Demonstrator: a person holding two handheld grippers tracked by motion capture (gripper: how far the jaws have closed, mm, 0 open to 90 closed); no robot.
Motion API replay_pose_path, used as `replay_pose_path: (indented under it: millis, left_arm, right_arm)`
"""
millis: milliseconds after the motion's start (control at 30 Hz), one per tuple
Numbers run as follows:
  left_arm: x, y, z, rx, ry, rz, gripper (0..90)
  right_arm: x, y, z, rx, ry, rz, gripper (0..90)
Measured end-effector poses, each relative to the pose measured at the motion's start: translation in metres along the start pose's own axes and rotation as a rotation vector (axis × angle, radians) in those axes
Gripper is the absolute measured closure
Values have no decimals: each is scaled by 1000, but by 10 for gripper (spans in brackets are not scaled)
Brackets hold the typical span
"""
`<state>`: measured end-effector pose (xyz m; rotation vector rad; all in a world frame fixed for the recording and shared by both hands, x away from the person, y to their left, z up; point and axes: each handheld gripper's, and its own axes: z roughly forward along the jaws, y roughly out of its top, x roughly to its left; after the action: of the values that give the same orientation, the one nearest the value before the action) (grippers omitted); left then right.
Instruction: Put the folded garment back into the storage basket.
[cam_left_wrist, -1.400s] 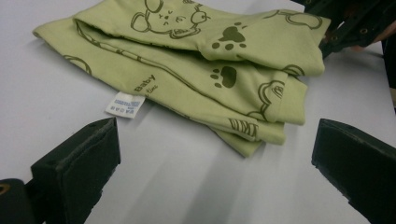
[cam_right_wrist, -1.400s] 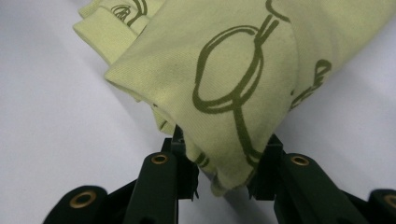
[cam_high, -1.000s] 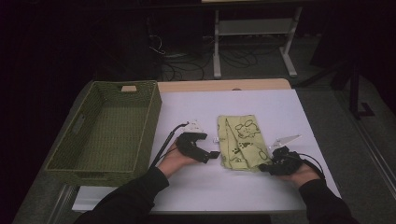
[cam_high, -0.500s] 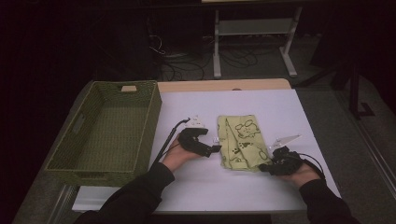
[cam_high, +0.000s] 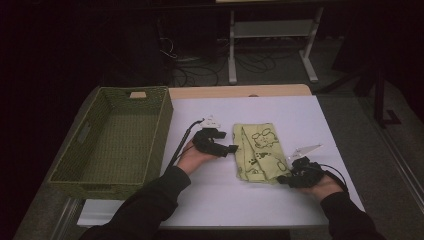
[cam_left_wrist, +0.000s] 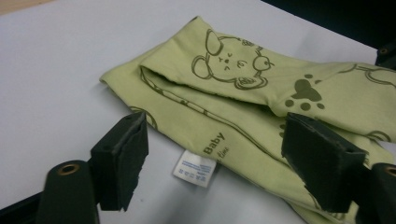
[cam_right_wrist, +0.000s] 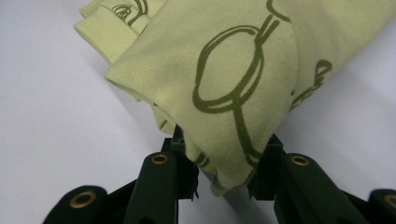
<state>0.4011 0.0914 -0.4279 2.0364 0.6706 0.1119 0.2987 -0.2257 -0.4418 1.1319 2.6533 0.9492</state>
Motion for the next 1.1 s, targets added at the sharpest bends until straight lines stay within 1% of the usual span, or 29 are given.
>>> replay_pose_path:
  millis: [200, 400, 800, 933, 1100]
  left_arm:
    - [8, 5, 6, 2, 11, -11, 284]
    - [17, 11, 14, 17, 26, -15, 331]
    - [32, 25, 30, 30, 61, -4, 379]
    - [38, 30, 37, 45, 74, 2, 399]
    - [46, 33, 46, 58, 88, -3, 438]
  right_arm:
    - [0, 0, 0, -1, 1, 1, 680]
    - [0, 0, 0, 0, 3, 1, 680]
    - [-1, 0, 0, -3, 9, -3, 681]
    - [-1, 0, 0, -2, 8, -3, 681]
    - [-1, 0, 0, 0, 10, -3, 681]
